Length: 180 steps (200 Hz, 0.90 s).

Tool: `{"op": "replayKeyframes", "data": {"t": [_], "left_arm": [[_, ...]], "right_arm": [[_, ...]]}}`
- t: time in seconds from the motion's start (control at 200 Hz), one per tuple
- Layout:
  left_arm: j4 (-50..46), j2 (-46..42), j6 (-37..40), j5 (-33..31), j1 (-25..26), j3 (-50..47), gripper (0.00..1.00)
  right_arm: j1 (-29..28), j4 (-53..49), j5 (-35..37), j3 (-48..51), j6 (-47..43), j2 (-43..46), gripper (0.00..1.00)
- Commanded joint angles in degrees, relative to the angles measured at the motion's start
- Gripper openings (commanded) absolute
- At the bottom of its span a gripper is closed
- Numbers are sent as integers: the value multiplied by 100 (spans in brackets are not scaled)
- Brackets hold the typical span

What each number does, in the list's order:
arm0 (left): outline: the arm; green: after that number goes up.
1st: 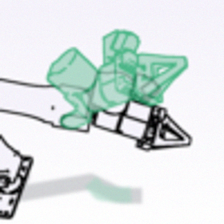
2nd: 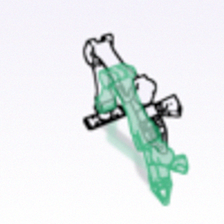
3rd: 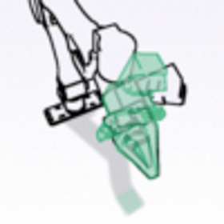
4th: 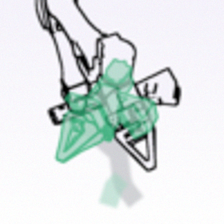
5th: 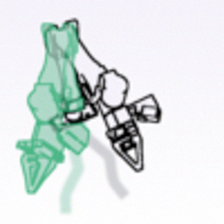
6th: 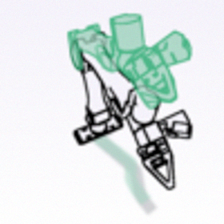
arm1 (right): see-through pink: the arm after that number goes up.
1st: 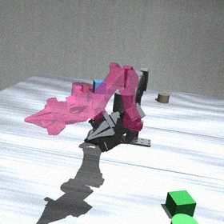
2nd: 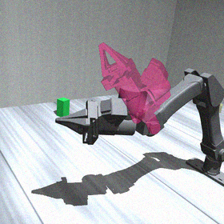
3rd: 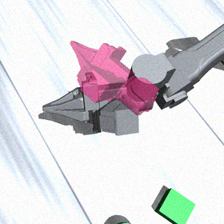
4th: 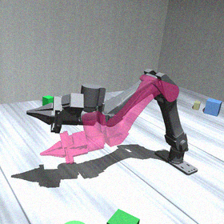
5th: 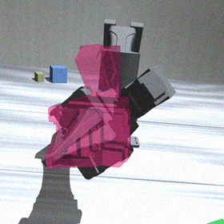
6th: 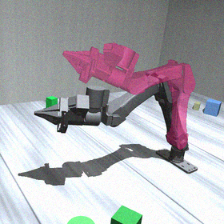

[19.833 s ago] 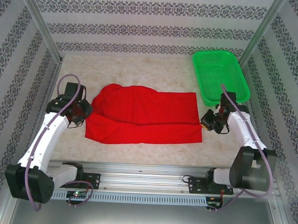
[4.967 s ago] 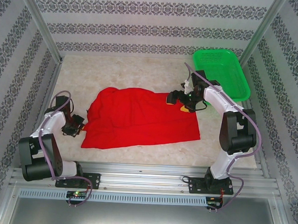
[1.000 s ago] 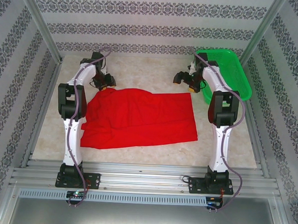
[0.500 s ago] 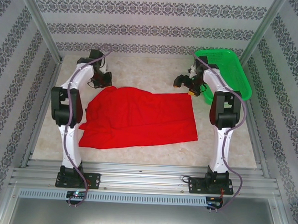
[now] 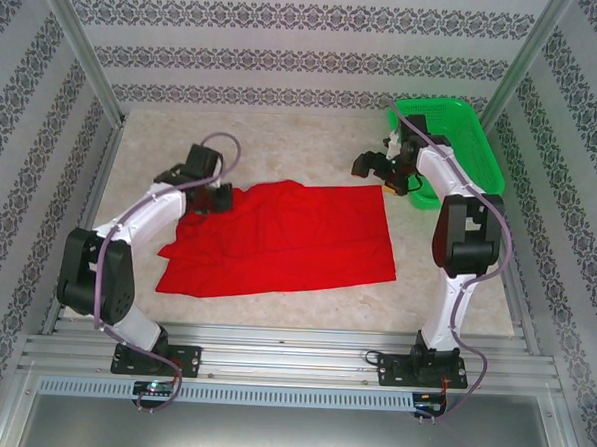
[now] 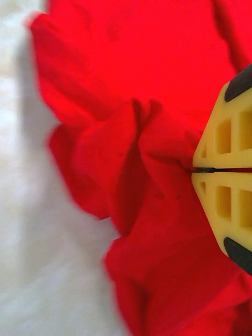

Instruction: Fold and stack the t-shirts

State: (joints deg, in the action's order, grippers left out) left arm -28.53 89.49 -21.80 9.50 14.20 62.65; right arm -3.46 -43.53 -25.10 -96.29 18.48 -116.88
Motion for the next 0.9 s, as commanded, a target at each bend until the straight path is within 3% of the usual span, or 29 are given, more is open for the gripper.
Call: {"op": "replayKeyframes", "data": {"t": [0.0,0.11,0.3,0.455,0.57,0.754,0.894], "left_arm": [[540,-451,-761,-159,501,-614,10],[763,-761,-1439,63,745,-1284,13],[1043,-1434,-1895,438,832,-1809,53],[846,-1942,-1818,264,653,-1232,74],[354,-1706,-1871,329,119,-604,79],[241,-867,-1720,1277,-855,-220,79],[-170,121,-938,1903,-998,470,74]], "right_arm": [[58,116,-90,231,93,277,98],[56,151,-108,402,116,365,98],[56,160,-135,506,141,429,98],[56,109,-161,480,71,525,98],[59,73,-187,530,7,617,98],[57,55,-300,670,-62,729,98],[48,42,-371,776,-95,769,98]]}}
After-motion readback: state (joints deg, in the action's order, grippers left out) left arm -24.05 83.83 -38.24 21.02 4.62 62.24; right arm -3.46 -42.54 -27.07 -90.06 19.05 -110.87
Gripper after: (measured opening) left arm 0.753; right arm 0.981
